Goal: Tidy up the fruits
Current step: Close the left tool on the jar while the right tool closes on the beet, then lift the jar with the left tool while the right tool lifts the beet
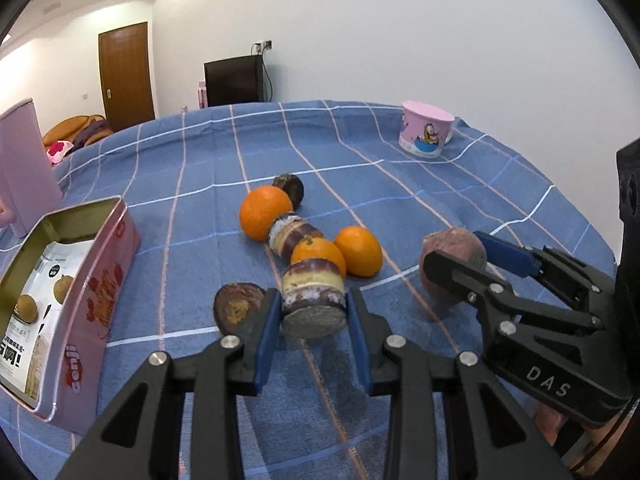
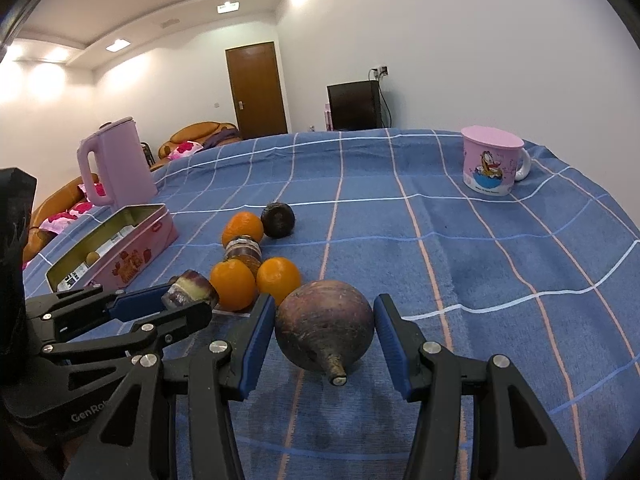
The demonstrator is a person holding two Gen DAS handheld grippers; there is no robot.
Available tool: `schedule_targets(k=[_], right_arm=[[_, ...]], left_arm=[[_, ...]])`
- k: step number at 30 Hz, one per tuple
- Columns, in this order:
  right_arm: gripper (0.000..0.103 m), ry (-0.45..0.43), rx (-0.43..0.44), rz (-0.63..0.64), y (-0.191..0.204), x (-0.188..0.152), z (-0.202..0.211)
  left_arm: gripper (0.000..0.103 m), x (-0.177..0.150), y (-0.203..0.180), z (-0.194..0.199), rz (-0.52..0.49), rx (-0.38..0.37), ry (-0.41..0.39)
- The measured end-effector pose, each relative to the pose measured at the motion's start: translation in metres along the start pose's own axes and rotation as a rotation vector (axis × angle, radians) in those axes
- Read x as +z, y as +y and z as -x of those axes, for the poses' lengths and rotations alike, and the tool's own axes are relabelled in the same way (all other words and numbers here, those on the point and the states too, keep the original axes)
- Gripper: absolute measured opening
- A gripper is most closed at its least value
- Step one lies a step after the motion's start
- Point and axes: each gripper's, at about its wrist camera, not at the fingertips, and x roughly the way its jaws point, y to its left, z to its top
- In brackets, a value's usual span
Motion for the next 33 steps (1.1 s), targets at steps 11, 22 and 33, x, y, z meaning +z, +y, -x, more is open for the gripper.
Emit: schedule_targets(k=[11, 22, 33], right_arm=[[0.053, -0.051, 0.039, 0.021, 0.002, -0.001, 0.008], [0.053, -0.091, 0.047, 0.052, 0.008, -0.003, 0.014], [0.053, -0.121, 0.056, 0.064, 0.008, -0.004, 0.019]], left_arm=[[0.035, -0.003, 0.000, 0.011, 0.004, 0.037, -0.073], [0.035, -0.005, 0.000, 0.018, 0.007, 0.058, -0.119], [0.035, -0.006, 0.000, 0.022, 0.010, 0.067, -0.149]])
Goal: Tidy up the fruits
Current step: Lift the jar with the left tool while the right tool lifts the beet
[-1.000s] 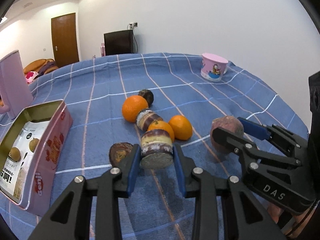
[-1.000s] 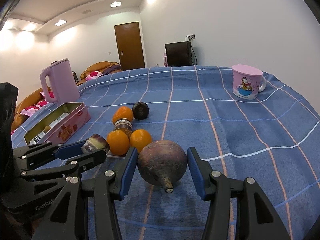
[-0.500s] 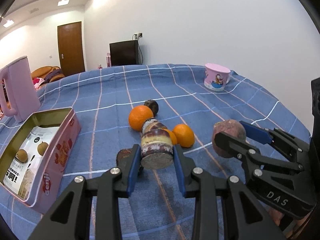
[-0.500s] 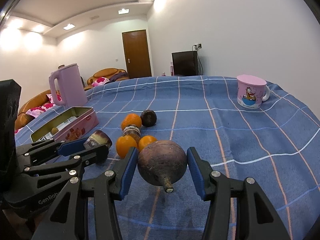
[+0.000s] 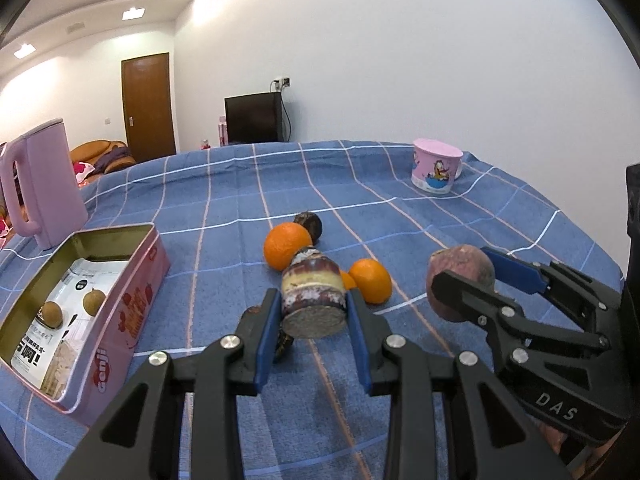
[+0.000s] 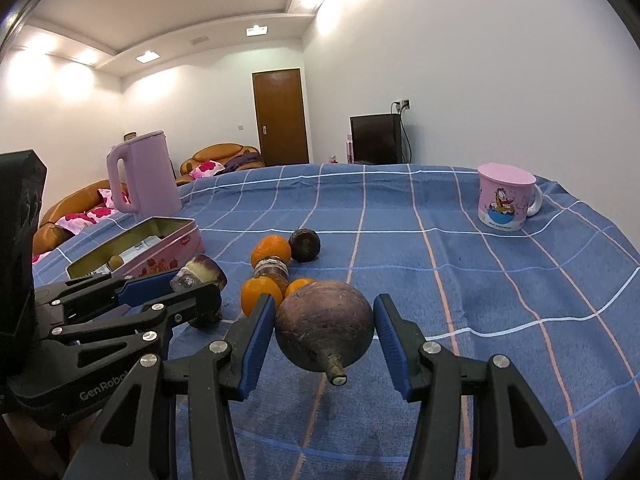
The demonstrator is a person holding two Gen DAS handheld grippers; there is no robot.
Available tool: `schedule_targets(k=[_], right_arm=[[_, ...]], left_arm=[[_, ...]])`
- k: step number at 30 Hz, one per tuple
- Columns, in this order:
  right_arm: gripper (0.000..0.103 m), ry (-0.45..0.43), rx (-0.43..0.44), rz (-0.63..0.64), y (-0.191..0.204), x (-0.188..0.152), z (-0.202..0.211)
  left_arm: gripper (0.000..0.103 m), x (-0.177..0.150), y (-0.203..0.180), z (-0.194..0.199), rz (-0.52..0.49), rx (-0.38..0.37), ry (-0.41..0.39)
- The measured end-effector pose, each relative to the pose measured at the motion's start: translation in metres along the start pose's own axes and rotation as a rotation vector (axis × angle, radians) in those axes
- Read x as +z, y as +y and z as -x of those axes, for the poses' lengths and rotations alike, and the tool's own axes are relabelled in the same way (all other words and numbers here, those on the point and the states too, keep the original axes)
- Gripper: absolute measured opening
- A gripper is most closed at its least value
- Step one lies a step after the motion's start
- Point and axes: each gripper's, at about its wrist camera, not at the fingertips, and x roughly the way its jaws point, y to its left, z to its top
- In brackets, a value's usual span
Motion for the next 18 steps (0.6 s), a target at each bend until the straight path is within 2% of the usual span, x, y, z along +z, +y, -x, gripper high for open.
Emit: schedule_targets(k=[18], right_arm=[[0.053, -0.059, 0.014, 0.019, 0.0032, -0.0013, 0.0086]], left_arm=[[0.035, -0.0009, -0.0021, 0.0074, -0.010, 0.017, -0.051]])
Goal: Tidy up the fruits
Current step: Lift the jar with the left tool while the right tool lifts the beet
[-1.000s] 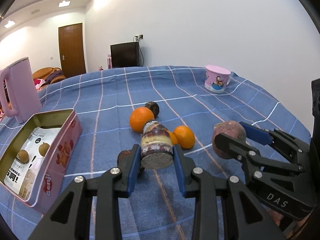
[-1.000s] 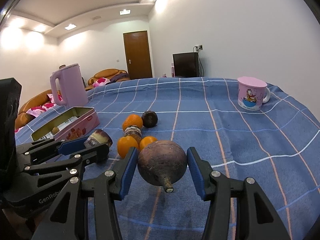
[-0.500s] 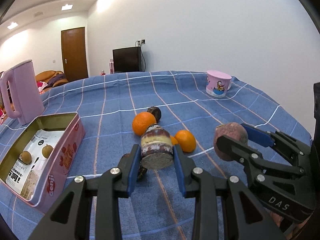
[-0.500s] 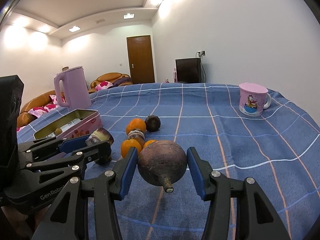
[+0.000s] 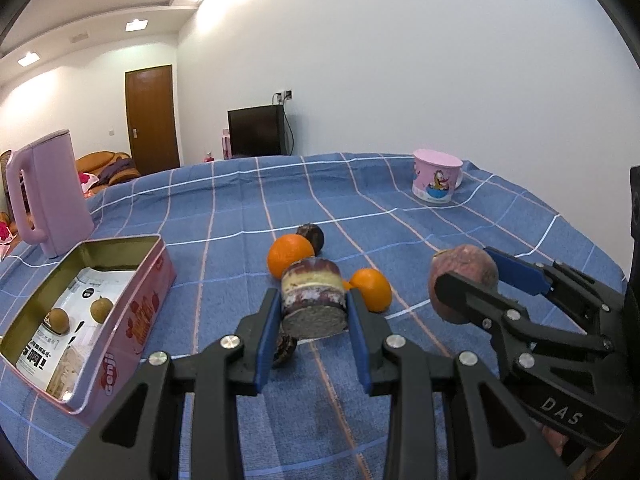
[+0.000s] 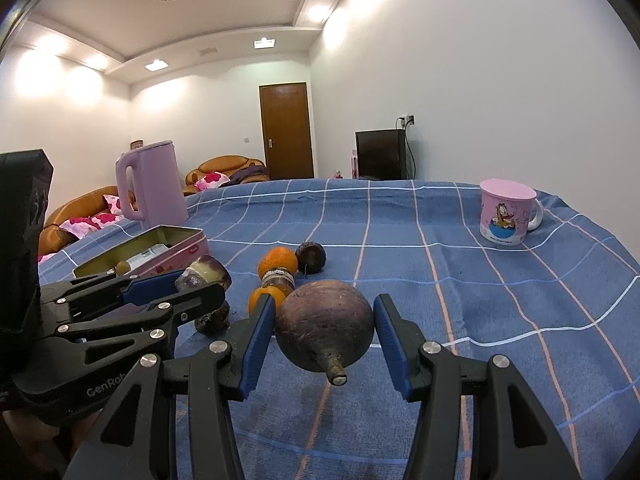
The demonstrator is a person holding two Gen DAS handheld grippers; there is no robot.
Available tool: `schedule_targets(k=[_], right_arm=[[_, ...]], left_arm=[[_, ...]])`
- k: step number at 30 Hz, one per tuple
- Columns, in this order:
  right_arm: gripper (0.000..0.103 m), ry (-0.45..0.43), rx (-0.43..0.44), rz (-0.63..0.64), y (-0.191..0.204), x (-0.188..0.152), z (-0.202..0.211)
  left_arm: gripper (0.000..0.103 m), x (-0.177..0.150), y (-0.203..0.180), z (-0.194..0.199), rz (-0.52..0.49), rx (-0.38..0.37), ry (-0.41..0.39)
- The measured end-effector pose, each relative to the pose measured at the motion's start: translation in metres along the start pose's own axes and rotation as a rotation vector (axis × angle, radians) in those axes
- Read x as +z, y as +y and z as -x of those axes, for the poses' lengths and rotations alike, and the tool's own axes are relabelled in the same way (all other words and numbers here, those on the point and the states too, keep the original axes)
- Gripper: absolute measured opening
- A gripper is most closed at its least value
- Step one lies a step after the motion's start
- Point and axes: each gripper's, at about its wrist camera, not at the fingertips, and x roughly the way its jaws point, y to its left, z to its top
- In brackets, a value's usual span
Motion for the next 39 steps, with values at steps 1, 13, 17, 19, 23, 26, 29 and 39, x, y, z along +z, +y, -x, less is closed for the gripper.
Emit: schedule_targets(k=[1, 13, 17, 19, 23, 26, 29, 39], right_arm=[[0.053, -0.002, 0.000, 0.000, 0.000, 0.000, 0.001], [0.053, -0.048, 0.009, 0.016, 0.002, -0.003, 0.008], [0.053, -0.058, 0.005, 0.029, 0.005, -0.002, 0.009], [0.053, -0.065, 0.006, 0.031, 0.006, -0.002, 0.010], [0.053, -0.077, 0.010, 0.031, 0.005, -0.002, 0.011], [0.053, -0.087, 0.014, 0.030, 0.004, -0.003, 0.012], [0.053, -0.100, 0.020, 0.030, 0.003, -0.003, 0.014], [0.053, -0.135, 0.028, 0.045, 0.005, -0.004, 0.020]], left_arm=[[0.035, 0.000, 0.000, 0.000, 0.000, 0.001, -0.003], [0.035, -0.001, 0.000, 0.007, -0.008, 0.006, -0.047], [0.035, -0.001, 0.000, 0.008, -0.009, 0.009, -0.058], [0.035, -0.001, 0.000, 0.009, -0.010, 0.012, -0.065], [0.035, -0.001, -0.001, 0.013, -0.020, 0.021, -0.087], [0.035, 0.000, -0.001, 0.014, -0.024, 0.026, -0.098], [0.035, 0.000, -0.001, 0.016, -0.023, 0.029, -0.105], [0.035, 0.003, -0.002, 0.025, -0.039, 0.066, -0.159]])
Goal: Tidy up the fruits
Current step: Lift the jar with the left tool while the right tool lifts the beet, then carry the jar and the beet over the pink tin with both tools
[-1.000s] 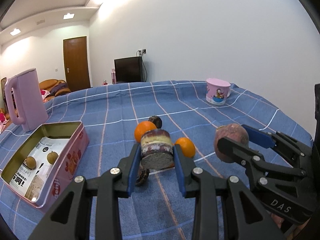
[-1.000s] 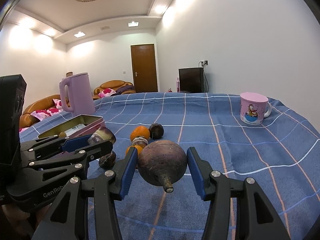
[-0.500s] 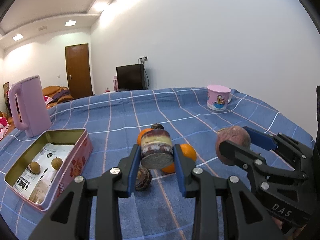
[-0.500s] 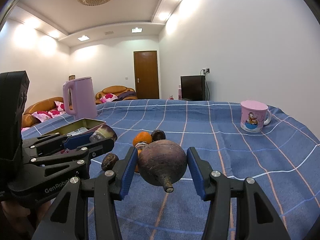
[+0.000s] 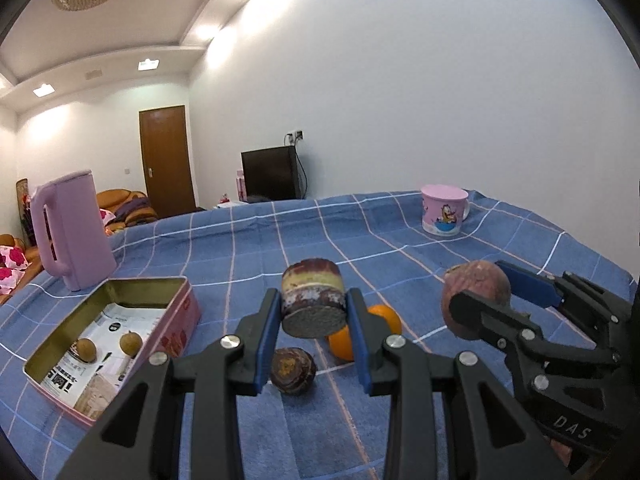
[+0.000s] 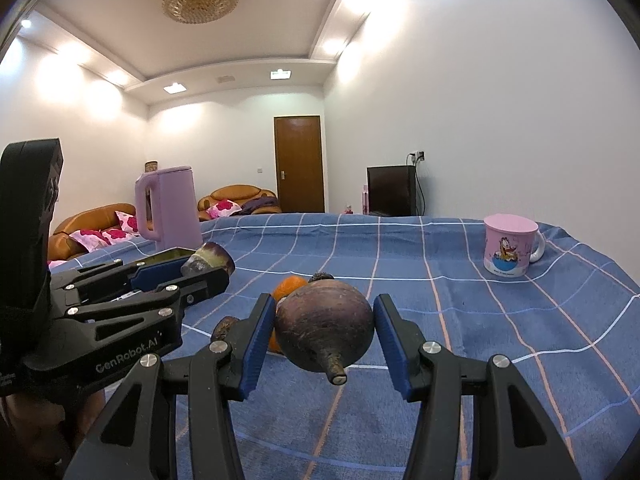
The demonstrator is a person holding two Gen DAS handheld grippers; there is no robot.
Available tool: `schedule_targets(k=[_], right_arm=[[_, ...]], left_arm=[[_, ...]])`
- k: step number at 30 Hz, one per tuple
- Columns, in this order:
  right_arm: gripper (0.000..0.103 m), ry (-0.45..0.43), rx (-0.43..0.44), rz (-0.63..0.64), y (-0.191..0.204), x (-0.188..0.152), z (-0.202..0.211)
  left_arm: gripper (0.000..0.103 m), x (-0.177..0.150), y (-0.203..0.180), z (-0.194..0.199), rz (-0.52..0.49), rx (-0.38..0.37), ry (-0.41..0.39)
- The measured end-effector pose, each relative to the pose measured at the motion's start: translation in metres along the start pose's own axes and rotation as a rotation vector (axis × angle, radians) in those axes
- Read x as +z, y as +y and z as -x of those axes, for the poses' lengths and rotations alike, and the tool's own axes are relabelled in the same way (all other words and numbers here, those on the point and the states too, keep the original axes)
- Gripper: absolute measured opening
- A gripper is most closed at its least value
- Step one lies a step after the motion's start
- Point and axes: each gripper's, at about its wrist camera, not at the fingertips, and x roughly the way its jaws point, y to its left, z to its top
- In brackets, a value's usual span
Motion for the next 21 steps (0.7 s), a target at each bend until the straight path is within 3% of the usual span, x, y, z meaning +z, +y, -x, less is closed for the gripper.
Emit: schedule_targets(k=[21], right_arm=[[0.053, 0.011, 0.027, 0.031, 0.020, 0.016, -0.013]], left_arm=[[0.035, 0.006, 0.032, 0.003, 0.036, 0.078, -0.001]])
